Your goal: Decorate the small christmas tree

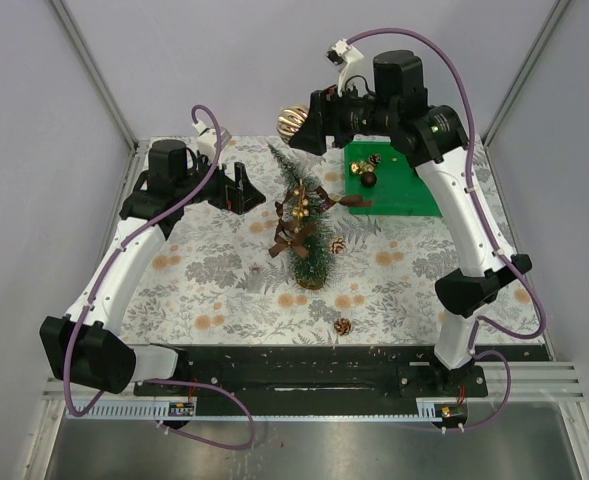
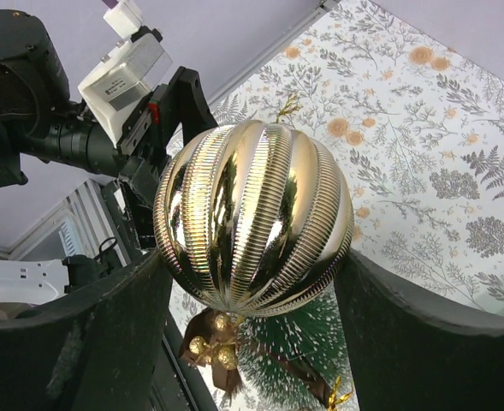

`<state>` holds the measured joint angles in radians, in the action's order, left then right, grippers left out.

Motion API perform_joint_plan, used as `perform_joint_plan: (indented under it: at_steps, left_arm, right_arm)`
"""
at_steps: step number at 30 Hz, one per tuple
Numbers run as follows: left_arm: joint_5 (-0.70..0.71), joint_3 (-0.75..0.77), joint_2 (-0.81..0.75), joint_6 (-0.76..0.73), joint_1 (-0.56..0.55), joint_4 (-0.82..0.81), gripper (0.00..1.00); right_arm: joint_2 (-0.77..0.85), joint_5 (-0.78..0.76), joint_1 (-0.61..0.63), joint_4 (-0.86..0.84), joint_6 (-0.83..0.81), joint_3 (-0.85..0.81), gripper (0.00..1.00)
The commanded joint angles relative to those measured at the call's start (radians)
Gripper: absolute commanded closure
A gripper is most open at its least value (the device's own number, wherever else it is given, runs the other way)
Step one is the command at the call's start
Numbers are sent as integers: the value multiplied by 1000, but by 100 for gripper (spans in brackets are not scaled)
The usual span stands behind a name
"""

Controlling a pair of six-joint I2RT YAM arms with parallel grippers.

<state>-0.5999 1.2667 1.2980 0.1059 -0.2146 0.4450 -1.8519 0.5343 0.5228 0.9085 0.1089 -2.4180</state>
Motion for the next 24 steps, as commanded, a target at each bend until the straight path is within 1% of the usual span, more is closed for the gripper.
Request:
perform_joint_plan:
  at_steps: [1,9,24]
  left_arm:
    - [-28,3,0,11,6,-63,1]
    - [-21,-7,0,8,6,-68,1]
    - [-20,-23,-3,9,6,-74,1]
  right_arm:
    - [-21,0,19,-49,-9,-58,36]
    - [-46,38,39,-54,-8,-81,36]
    - [2,50,42,-56,-9,-52,37]
